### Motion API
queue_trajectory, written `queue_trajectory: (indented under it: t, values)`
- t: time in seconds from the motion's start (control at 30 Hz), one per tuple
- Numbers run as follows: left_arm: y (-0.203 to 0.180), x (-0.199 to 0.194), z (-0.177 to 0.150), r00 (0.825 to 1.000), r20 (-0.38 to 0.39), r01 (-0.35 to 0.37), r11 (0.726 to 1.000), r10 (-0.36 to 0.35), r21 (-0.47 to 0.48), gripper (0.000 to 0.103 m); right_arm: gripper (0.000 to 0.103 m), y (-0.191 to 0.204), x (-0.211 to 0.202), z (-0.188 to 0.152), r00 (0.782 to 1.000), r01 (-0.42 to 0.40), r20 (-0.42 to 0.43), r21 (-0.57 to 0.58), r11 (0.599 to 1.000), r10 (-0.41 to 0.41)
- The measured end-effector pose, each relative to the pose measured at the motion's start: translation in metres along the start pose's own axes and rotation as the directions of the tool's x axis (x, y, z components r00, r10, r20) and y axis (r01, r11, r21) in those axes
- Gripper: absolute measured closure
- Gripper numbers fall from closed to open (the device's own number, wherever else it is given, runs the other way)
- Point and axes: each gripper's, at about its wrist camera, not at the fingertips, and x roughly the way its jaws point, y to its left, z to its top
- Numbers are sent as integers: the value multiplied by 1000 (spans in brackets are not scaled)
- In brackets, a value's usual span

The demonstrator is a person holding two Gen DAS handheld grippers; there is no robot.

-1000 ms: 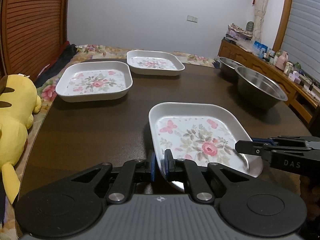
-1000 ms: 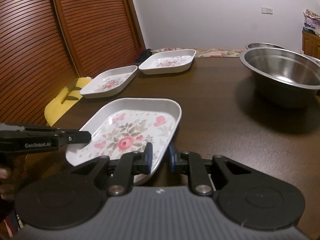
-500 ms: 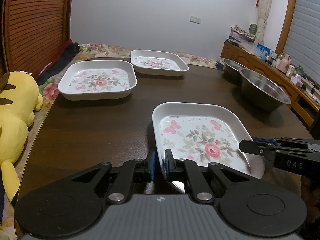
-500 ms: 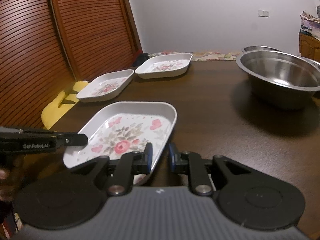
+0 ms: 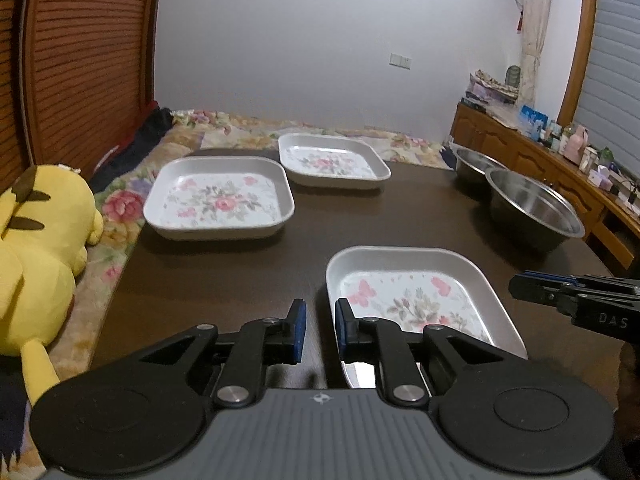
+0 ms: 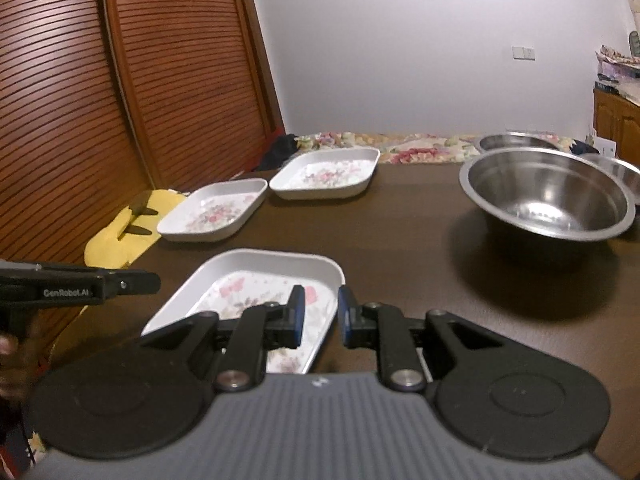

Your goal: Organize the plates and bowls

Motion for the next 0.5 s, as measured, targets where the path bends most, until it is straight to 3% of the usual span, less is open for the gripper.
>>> queue_trajectory:
  t: [0.5]
  values:
    - [23, 15, 34, 997, 53, -50, 998, 48, 34, 85, 83, 17, 26, 41, 998, -69, -6, -129, 989, 68]
